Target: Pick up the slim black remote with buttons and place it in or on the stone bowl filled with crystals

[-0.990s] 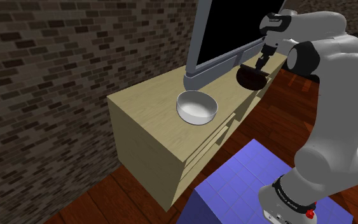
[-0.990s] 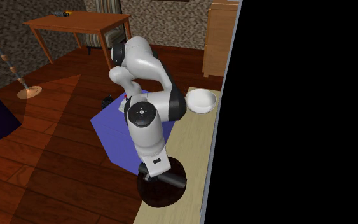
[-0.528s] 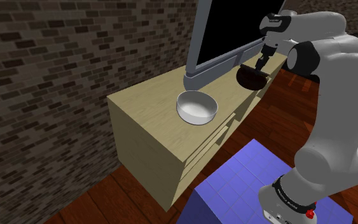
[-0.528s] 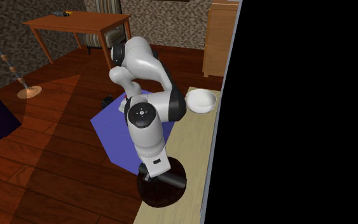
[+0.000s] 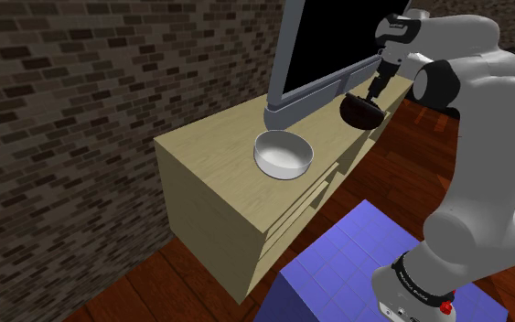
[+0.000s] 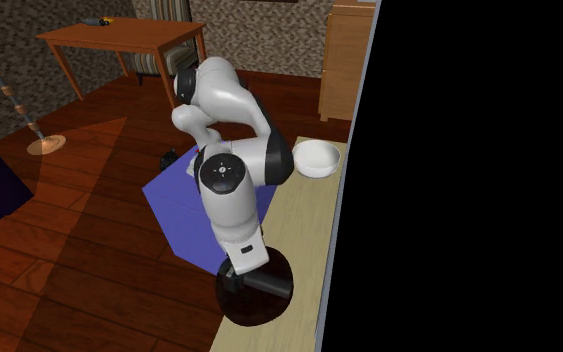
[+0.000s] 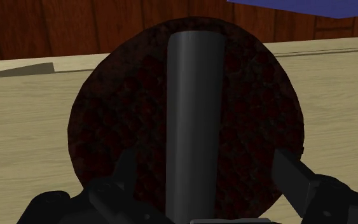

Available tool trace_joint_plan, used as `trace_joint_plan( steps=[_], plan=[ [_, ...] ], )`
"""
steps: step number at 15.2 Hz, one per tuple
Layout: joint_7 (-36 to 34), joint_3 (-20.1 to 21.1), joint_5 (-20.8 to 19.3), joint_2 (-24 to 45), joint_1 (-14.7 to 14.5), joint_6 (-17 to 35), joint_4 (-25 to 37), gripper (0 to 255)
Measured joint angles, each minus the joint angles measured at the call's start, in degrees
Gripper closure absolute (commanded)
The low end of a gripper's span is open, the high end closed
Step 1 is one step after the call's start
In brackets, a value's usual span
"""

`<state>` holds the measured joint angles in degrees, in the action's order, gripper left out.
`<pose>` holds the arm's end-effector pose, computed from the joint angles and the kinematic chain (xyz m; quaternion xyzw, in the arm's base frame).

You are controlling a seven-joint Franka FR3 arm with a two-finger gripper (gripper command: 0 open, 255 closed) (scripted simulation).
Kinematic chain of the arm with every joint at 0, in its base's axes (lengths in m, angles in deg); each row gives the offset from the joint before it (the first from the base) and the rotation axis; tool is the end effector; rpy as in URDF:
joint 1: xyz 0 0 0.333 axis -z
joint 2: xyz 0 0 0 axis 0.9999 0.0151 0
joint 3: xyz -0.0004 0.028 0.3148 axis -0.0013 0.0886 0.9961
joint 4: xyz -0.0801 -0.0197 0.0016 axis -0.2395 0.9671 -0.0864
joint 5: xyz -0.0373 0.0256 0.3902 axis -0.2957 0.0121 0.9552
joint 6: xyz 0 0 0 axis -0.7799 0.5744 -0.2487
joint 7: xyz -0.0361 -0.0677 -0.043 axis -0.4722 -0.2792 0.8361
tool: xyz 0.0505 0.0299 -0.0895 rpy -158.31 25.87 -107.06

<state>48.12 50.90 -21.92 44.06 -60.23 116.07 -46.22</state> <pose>0.5151 -0.5139 0.4337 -0.9979 -0.0497 0.0066 0.0400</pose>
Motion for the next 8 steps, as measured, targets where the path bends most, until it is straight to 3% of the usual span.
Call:
trace_joint_plan(
  steps=[3,8],
  plan=[
    [-0.4,0.1,0.2,1.2,1.6,-5.0,6.5,0],
    [-0.5,0.1,0.2,1.4,1.9,-5.9,7.5,0]
  ],
)
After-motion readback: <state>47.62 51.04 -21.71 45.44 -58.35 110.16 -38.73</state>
